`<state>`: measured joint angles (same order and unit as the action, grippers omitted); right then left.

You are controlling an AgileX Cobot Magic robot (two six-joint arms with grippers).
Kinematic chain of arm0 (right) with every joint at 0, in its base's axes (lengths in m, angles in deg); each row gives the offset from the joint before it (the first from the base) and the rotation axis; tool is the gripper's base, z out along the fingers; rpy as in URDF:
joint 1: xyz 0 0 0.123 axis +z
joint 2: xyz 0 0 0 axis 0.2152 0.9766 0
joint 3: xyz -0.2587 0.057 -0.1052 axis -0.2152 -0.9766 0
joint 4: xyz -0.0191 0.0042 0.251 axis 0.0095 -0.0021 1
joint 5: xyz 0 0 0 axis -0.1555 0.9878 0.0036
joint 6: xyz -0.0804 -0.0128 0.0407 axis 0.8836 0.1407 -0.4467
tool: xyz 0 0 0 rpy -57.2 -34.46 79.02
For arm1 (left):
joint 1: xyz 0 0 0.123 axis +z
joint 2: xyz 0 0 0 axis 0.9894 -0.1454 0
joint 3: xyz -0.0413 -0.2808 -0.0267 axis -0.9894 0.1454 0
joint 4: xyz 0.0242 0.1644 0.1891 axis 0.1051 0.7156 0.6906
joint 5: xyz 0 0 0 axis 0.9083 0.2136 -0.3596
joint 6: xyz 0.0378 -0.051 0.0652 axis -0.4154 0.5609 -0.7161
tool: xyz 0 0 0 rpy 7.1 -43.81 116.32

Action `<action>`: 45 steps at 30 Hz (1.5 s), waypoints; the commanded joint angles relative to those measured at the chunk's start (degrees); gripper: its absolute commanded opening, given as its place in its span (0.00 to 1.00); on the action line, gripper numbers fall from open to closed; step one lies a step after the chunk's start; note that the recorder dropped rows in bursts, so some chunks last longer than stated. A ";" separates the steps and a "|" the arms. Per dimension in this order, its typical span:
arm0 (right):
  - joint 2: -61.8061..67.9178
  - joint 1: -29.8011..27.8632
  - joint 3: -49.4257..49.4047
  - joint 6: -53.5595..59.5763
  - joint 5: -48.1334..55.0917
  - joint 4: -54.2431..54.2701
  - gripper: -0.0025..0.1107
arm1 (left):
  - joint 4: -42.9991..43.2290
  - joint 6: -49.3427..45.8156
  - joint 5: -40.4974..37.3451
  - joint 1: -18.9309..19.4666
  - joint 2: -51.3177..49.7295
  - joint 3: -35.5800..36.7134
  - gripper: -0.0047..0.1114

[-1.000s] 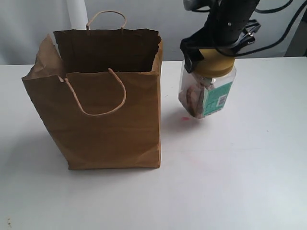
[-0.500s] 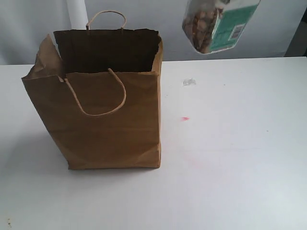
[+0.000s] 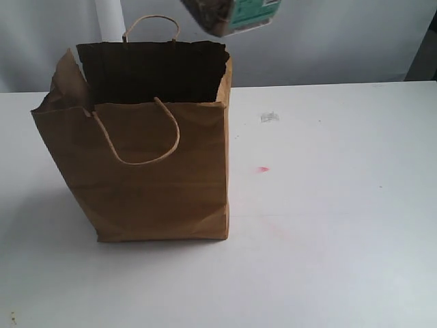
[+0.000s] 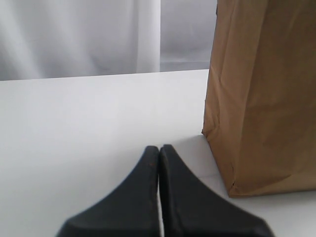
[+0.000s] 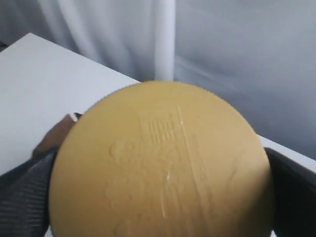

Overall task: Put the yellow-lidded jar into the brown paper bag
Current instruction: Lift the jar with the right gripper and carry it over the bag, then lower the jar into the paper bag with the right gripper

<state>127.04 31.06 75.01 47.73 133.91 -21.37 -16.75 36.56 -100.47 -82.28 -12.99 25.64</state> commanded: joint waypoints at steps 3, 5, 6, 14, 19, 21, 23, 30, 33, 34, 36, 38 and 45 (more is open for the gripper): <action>0.51 5.40 0.48 -0.07 -6.98 0.49 0.02 | -0.22 0.22 0.54 -0.28 -0.17 -0.13 0.05; 1.17 6.82 0.48 -0.07 -8.21 0.64 0.02 | -0.22 0.22 0.54 -0.28 -0.17 -0.13 0.05; 1.45 7.49 0.48 -0.07 -8.76 0.64 0.02 | -0.22 0.22 0.54 -0.28 -0.17 -0.13 0.05; 7.22 8.90 0.48 -0.07 -9.97 0.62 0.02 | -0.22 0.22 0.54 -0.28 -0.17 -0.13 0.05; 10.76 8.90 0.48 0.16 -10.72 0.46 0.02 | -0.22 0.22 0.54 -0.28 -0.17 -0.13 0.05; 11.85 8.90 0.48 0.16 -11.00 0.46 0.02 | -0.22 0.22 0.54 -0.28 -0.17 -0.13 0.05; 12.86 8.90 0.48 0.16 -11.00 0.46 0.02 | -0.22 0.22 0.54 -0.28 -0.17 -0.13 0.05; 15.74 8.90 0.48 0.42 -10.31 0.00 0.02 | -0.22 0.22 0.54 -0.28 -0.17 -0.13 0.05; 16.84 8.90 0.48 0.42 -8.95 0.00 0.02 | -0.22 0.22 0.54 -0.28 -0.17 -0.13 0.05; 17.57 8.90 0.35 0.30 -8.39 0.00 0.02 | -0.22 0.22 0.54 -0.28 -0.17 -0.13 0.05; 18.44 8.90 0.35 -0.08 -7.28 0.00 0.02 | -0.22 0.22 0.54 -0.28 -0.17 -0.13 0.05; 19.65 8.90 0.35 -0.62 -6.10 0.00 0.02 | -0.22 0.22 0.54 -0.28 -0.17 -0.13 0.05; 23.42 8.90 0.35 -5.06 -4.83 -0.40 0.02 | -0.22 0.22 0.54 -0.28 -0.17 -0.13 0.05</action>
<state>149.80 39.85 75.11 44.69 129.77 -20.92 -16.75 36.56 -100.47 -82.28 -12.99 25.64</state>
